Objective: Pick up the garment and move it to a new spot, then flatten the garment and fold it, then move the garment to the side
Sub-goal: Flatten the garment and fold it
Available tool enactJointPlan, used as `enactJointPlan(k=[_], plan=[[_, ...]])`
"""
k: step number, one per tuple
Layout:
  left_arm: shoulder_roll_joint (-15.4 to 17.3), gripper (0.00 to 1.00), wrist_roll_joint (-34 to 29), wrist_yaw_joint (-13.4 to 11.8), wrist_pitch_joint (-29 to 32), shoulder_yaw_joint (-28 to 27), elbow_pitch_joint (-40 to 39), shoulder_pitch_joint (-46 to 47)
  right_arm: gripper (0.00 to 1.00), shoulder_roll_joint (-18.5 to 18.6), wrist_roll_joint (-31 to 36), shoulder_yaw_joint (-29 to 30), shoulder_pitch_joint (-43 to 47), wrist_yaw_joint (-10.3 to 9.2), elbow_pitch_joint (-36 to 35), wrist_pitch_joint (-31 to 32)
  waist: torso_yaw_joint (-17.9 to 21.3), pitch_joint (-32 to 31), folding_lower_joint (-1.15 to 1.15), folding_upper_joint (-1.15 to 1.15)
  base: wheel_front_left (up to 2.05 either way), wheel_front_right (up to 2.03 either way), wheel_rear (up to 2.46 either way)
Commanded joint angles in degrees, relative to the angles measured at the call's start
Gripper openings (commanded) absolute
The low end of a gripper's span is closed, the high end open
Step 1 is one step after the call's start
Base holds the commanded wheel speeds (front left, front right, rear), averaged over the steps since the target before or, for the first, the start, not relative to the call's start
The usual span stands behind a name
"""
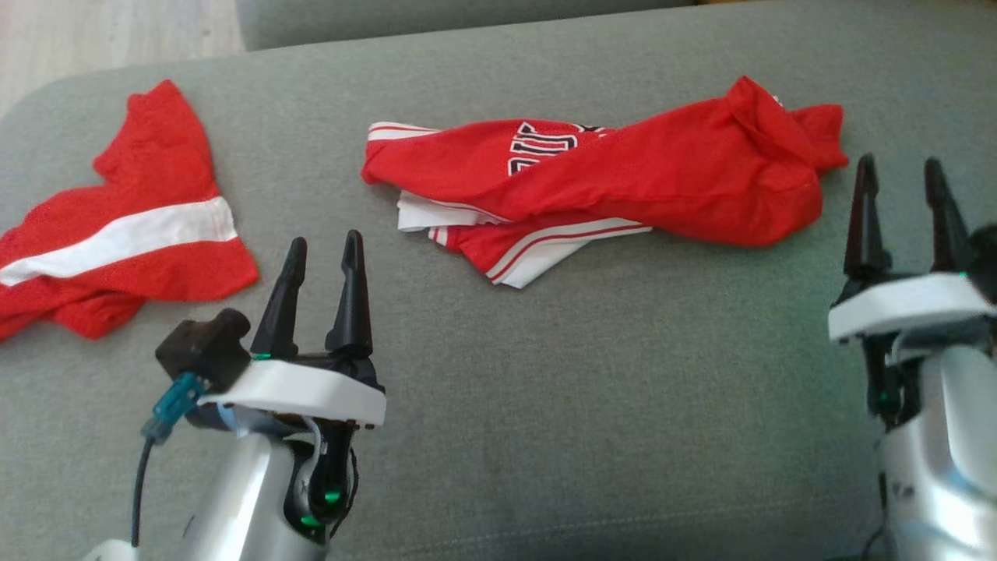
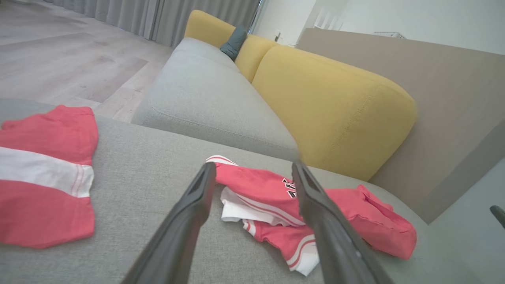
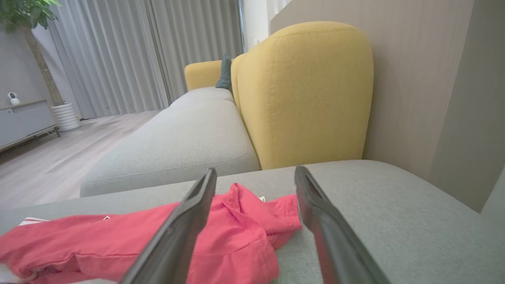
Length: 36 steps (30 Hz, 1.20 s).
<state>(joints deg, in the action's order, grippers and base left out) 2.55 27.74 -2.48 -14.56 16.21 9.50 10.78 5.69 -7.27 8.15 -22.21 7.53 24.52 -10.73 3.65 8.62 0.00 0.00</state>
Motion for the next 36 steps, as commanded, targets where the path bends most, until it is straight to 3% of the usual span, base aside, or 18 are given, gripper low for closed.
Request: enactJointPlan(k=[1,7,11,20,33,34,35,36], plan=[[0.3,1.00,-0.5,0.2,-0.4,-1.7,-1.9,1.7,1.00,-0.3,-0.4,-1.4,-1.6,-0.04,-2.9,0.2,0.4,0.5,0.00,0.00,0.00,0.00,0.00],[0.3,1.00,-2.2,0.4,-0.4,-1.2,1.0,4.8,1.00,-1.5,-0.7,-1.2,2.2,-0.04,-13.1,3.9,1.8,3.0,0.00,0.00,0.00,0.00,0.00],[0.3,1.00,-3.4,-0.3,-0.4,0.0,10.6,10.7,1.00,-2.1,-0.6,-0.7,3.4,-0.04,-18.0,5.7,3.3,5.5,0.00,0.00,0.00,0.00,0.00],[1.2,1.00,-4.3,-0.6,1.5,0.0,29.9,23.2,1.00,-2.6,-0.6,-0.5,3.8,-0.04,-21.2,6.6,5.8,9.4,0.00,0.00,0.00,0.00,0.00],[1.1,1.00,-4.4,1.7,-0.2,0.2,41.3,29.1,1.00,-2.8,0.3,-0.3,3.6,-0.04,-22.4,6.6,6.9,10.7,0.00,0.00,0.00,0.00,0.00],[1.1,0.54,-4.4,2.1,-0.2,0.4,42.0,29.3,1.00,-2.8,0.2,-0.4,3.6,-0.04,-22.3,6.6,6.9,10.8,0.00,0.00,0.00,0.00,0.00],[1.0,0.00,-4.4,2.6,-0.3,0.7,42.6,29.5,1.00,-2.8,0.2,-0.4,3.6,-0.04,-22.3,6.6,6.9,10.8,0.00,0.00,0.00,0.00,0.00],[1.0,0.00,-4.4,3.2,-0.3,1.0,43.2,29.7,1.00,-2.8,0.1,-0.4,3.6,-0.04,-22.2,6.5,6.9,10.8,0.00,0.00,0.00,0.00,0.00]])
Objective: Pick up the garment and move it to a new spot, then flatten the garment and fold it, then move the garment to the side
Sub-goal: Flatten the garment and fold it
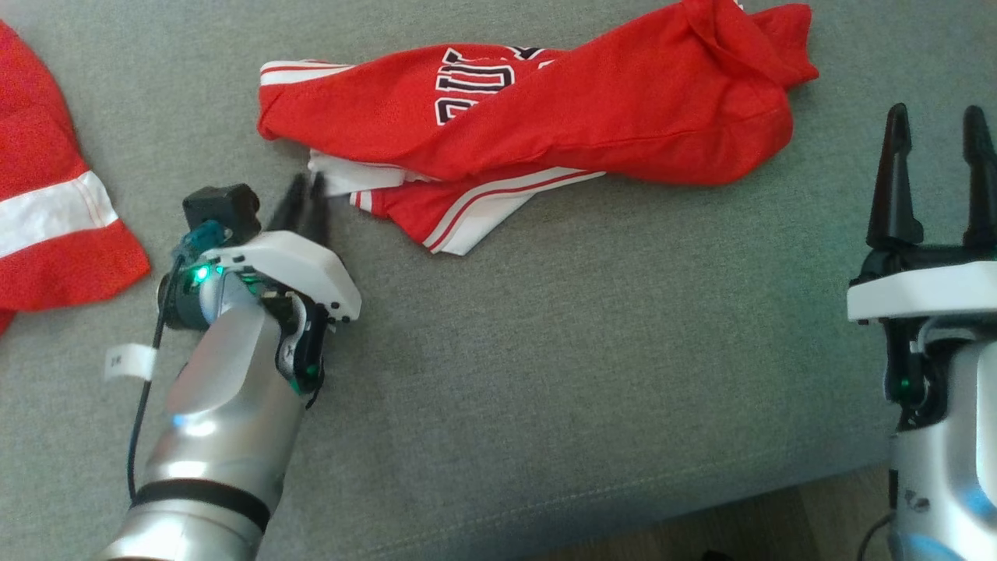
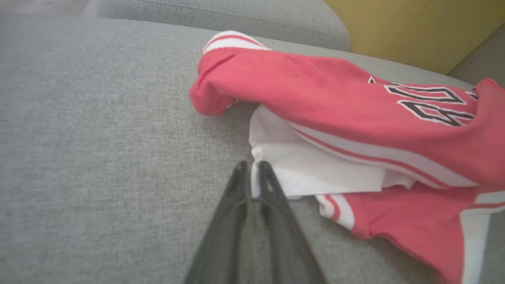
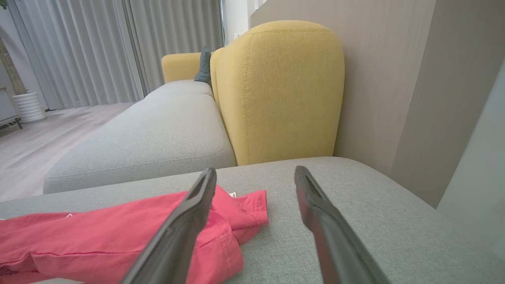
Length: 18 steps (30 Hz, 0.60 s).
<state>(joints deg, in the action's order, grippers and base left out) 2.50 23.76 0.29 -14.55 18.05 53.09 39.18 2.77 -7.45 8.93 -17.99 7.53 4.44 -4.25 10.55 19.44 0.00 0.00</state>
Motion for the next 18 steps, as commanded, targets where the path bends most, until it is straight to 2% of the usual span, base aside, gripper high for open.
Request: enactJointPlan(k=[1,8,18], plan=[[1.0,0.00,-0.3,0.9,-0.3,-0.7,0.1,1.5,1.00,0.1,0.3,-1.1,-0.7,-0.04,-1.9,0.1,-0.1,0.0,0.00,0.00,0.00,0.00,0.00],[0.7,0.00,0.7,2.5,-0.4,-0.5,0.8,1.9,1.00,0.1,0.9,-0.6,-0.8,-0.04,0.0,0.7,-1.0,-0.5,0.00,0.00,0.00,0.00,0.00],[0.5,0.00,0.3,2.3,-0.4,-3.4,-10.1,-2.8,1.00,0.1,2.8,0.2,-2.3,-0.04,3.2,1.5,-4.3,-2.3,0.00,0.00,0.00,0.00,0.00]])
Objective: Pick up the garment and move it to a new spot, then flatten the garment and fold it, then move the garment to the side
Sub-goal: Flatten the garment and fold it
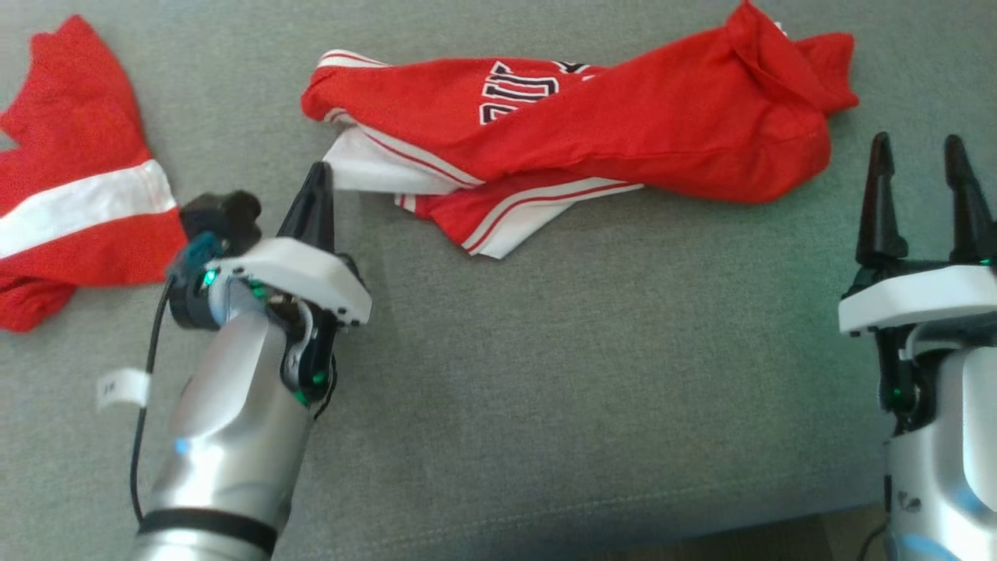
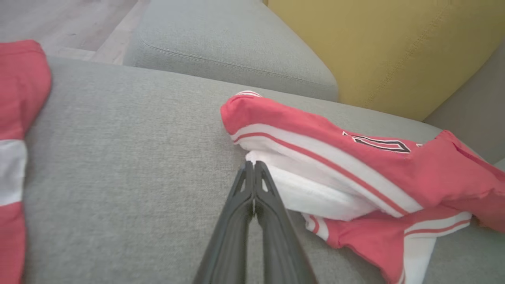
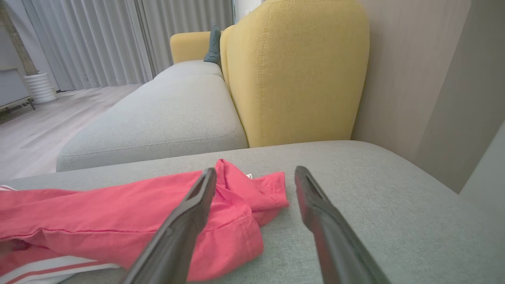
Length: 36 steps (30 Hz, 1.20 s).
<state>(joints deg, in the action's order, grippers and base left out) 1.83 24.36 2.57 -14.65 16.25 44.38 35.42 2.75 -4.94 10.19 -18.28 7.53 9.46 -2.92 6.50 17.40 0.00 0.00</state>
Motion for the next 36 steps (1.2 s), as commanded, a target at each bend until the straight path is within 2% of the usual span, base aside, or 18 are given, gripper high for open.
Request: enactJointPlan(k=[1,7,13,24,36], plan=[[1.1,0.00,-0.4,-0.1,-0.3,-1.9,-2.6,0.5,1.00,0.2,0.3,-1.3,-2.0,-0.04,-1.6,0.1,-0.5,-0.6,0.00,0.00,0.00,0.00,0.00],[1.1,0.00,-0.6,-0.7,-0.3,-3.6,-10.8,-3.5,1.00,0.3,-0.9,-1.7,-2.4,-0.04,1.1,0.5,-1.8,-2.2,0.00,0.00,0.00,0.00,0.00],[1.1,0.00,-0.6,-1.3,-0.3,-2.2,-14.1,-5.5,1.00,3.0,-1.8,-3.2,-5.5,-0.04,7.0,3.0,-2.7,-2.2,0.00,0.00,0.00,0.00,0.00],[1.1,0.00,0.5,-2.3,-0.3,0.9,-15.9,-5.5,1.00,9.4,-4.1,-5.7,-15.2,-0.04,23.1,8.5,-4.5,-0.6,0.00,0.00,0.00,0.00,0.00],[1.1,0.00,0.6,-2.8,-0.3,1.7,-15.9,-4.8,1.00,10.6,-6.1,-9.8,-19.0,-0.04,30.5,7.4,-4.4,0.6,0.00,0.00,0.00,0.00,0.00]])
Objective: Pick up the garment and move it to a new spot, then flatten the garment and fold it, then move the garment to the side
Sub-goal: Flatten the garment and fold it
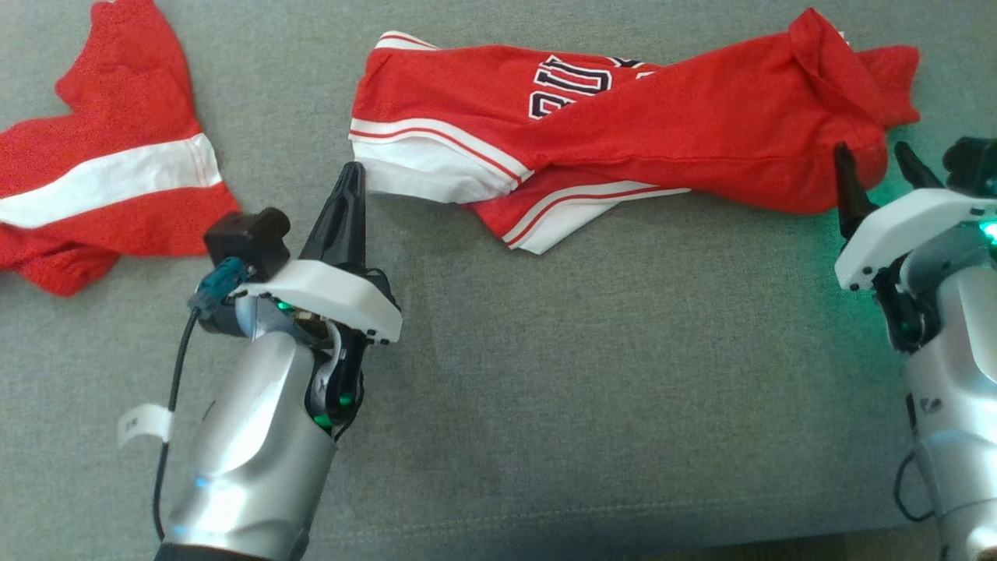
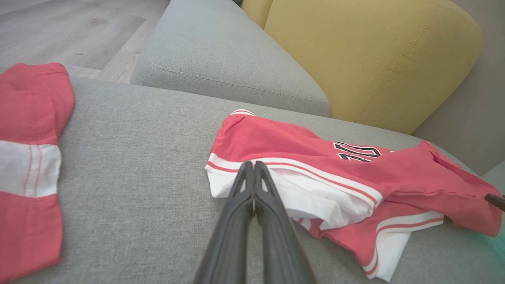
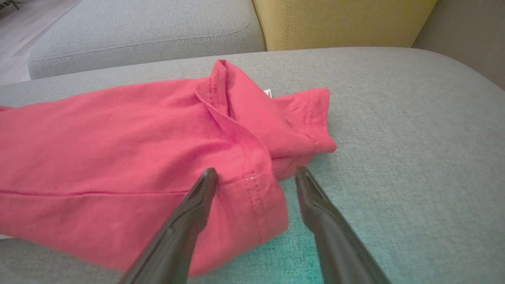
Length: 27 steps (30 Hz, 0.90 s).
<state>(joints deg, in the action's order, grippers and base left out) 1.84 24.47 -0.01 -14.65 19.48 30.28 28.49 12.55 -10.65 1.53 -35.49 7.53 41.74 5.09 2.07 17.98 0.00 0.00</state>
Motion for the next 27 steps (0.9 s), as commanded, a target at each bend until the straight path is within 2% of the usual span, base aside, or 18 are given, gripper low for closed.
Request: enactJointPlan(k=[1,2,3,4,5,6,17,23,27], plan=[[1.0,0.00,0.5,-0.2,-0.3,-1.5,-1.7,2.1,1.00,0.9,-0.5,-1.4,-2.0,-0.04,-1.3,-0.8,0.1,0.0,0.00,0.00,0.00,0.00,0.00],[1.0,0.00,0.5,-0.2,-0.3,-1.5,-1.7,2.2,0.99,0.9,-0.7,-1.7,-2.2,-0.04,-0.9,-1.1,0.1,0.0,0.00,0.00,0.00,0.00,0.00],[1.0,0.00,0.5,-0.2,-0.3,-1.5,-1.7,2.2,0.82,0.9,-0.8,-1.9,-2.4,-0.04,-0.5,-1.3,0.1,0.0,0.00,0.00,0.00,0.00,0.00],[1.0,0.00,0.5,-0.2,-0.3,-1.5,-1.7,2.2,0.41,1.0,-1.0,-2.2,-2.6,-0.04,-0.2,-1.6,0.2,0.0,0.00,0.00,0.00,0.00,0.00],[1.0,0.00,0.5,-0.2,-0.3,-1.5,-1.7,2.2,0.18,1.0,-1.2,-2.5,-2.7,-0.04,0.2,-1.8,0.2,0.0,0.00,0.00,0.00,0.00,0.00],[1.0,0.00,0.5,-0.2,-0.3,-1.5,-1.6,2.2,0.00,1.0,-1.4,-2.9,-2.9,-0.04,0.4,-2.1,0.2,0.0,0.00,0.00,0.00,0.00,0.00],[1.0,0.00,0.4,-0.3,-0.3,-2.0,-1.5,2.1,0.00,2.0,-2.9,-5.5,-3.6,-0.04,1.1,-5.6,0.4,-1.2,0.00,0.00,0.00,0.00,0.00],[1.0,0.00,-0.4,-0.4,-0.3,-4.5,-3.6,1.1,0.00,3.4,-5.3,-7.2,-3.1,-0.04,-3.6,-6.4,0.6,-3.9,0.00,0.00,0.00,0.00,0.00],[1.4,0.00,-0.5,0.4,-0.3,-6.9,-6.3,1.3,0.00,4.3,-9.4,-7.5,-3.3,-0.04,-8.8,-5.4,0.6,-5.9,0.00,0.00,0.00,0.00,0.00]])
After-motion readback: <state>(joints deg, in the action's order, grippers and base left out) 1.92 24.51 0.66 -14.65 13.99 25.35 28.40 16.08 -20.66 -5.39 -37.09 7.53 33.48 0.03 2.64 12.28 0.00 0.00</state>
